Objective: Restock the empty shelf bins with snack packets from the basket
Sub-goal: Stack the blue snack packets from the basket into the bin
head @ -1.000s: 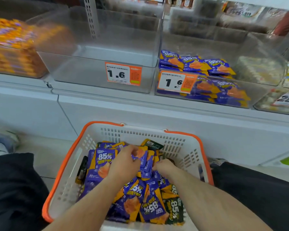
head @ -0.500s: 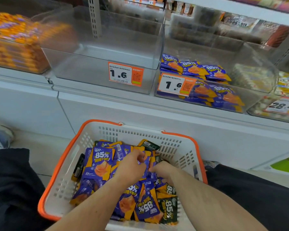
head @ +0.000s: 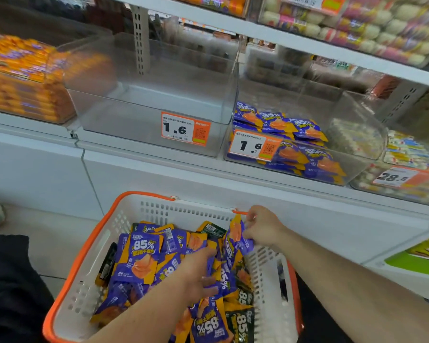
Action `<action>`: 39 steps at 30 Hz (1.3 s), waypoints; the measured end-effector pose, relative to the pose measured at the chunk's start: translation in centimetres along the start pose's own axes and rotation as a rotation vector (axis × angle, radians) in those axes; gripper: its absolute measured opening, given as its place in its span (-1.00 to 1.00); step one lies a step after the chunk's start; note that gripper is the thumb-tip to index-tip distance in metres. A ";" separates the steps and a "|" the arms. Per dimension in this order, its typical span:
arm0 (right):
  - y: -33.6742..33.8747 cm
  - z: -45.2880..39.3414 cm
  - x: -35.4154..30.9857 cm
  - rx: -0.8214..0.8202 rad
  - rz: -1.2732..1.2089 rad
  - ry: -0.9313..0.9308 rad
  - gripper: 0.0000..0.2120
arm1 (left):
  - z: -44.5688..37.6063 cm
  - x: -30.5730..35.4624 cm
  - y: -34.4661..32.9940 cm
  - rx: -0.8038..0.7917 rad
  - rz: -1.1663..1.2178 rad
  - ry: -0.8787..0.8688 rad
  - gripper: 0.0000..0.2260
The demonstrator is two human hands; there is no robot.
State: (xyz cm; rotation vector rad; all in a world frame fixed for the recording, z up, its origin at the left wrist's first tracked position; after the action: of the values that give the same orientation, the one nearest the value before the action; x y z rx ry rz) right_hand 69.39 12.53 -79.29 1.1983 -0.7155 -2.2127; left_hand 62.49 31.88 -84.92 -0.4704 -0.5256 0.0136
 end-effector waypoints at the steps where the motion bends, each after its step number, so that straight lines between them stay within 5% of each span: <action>1: 0.6 0.7 -0.7 0.020 -0.169 0.027 -0.65 | 0.3 -0.3 -1.0 -0.048 0.123 0.041 -0.48; 4: 1.2 3.5 -3.0 0.030 -0.464 0.118 -0.63 | 1.0 0.5 -3.8 -0.153 0.407 0.022 -0.51; 9: 2.4 8.3 -7.1 0.100 -0.290 0.335 -0.63 | 0.9 5.6 -2.4 -0.065 0.345 -0.403 -0.81; 14: 7.1 10.8 -11.3 0.298 -0.119 0.515 -0.64 | 6.9 13.1 -3.0 -0.024 0.000 -0.813 -0.74; 19: 10.2 10.5 -15.0 0.288 -0.229 0.612 -0.59 | 11.5 20.5 -7.1 -0.116 -0.387 -1.140 -0.73; 23: 16.8 8.3 -16.1 0.537 -0.559 0.536 -0.70 | 13.1 26.2 -9.7 0.366 -1.098 -1.504 -0.44; 25: 20.0 5.8 -15.8 0.629 -0.575 0.441 -0.75 | 10.9 27.2 -10.3 0.627 -1.532 -1.360 -0.37; 28: 21.3 1.4 -15.5 0.508 -0.537 0.292 -0.74 | 7.8 26.4 -9.7 0.701 -1.816 -1.261 -0.36; 32: 18.6 -2.0 -16.6 0.287 -0.181 0.149 -0.75 | 7.9 26.3 -9.5 0.793 -1.724 -1.393 -0.49; 35: 17.0 -1.8 -18.1 0.220 0.342 0.020 -0.87 | 8.2 26.3 -9.8 0.811 -1.732 -1.416 -0.49; 39: 15.5 -1.5 -18.6 0.104 0.701 -0.036 -0.77 | 7.5 26.1 -9.7 0.791 -1.824 -1.199 -0.42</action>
State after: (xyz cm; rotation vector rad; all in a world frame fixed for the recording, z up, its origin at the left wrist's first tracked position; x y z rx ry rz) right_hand 82.42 13.27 -58.86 0.7821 -1.0791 -1.6260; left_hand 80.48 29.84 -62.46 1.0207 -1.8604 -1.2665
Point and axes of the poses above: each hand's wrist, its own z-axis away from the middle knuckle, its own y-axis out of the back of the hand, x = y × z, the point moved 7 cm from there along -z, towards the middle knuckle, and after that the axes turned 7 degrees about -x, right-handed, at the moved point
